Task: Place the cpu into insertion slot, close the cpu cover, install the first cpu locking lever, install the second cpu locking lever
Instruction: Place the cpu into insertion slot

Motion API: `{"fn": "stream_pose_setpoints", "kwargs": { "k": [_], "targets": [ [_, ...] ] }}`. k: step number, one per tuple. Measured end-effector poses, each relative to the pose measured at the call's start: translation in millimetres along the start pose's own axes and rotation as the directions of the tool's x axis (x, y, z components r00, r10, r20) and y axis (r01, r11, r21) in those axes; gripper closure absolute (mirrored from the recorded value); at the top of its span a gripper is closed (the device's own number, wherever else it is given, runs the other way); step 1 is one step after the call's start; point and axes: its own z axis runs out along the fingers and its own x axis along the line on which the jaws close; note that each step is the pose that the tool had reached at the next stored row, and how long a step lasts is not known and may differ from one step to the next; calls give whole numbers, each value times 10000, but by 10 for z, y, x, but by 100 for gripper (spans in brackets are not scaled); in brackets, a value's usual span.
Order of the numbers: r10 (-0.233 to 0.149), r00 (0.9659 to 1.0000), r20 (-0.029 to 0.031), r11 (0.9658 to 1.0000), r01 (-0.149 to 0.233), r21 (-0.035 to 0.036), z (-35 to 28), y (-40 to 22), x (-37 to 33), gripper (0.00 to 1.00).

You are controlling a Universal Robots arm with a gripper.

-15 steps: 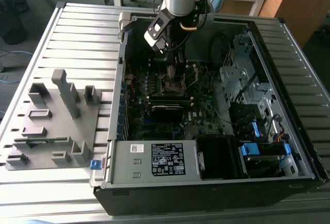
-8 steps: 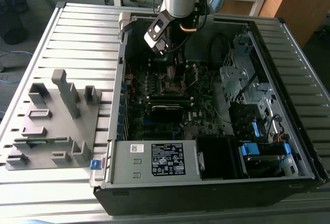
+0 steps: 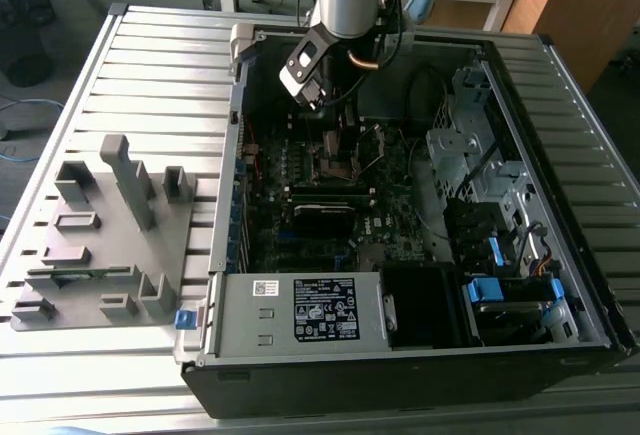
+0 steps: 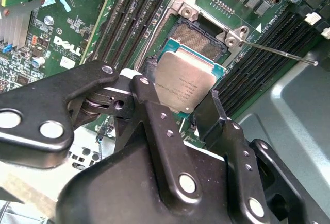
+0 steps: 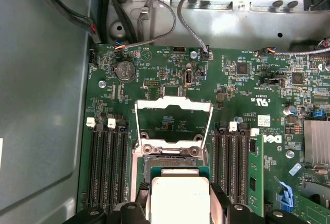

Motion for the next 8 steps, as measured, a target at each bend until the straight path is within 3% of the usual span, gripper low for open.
{"fn": "stream_pose_setpoints", "kwargs": {
  "k": [8],
  "targets": [
    [0, 10000, -2, 10000, 0, -1, 19, -2, 0, 46]
  ]
}}
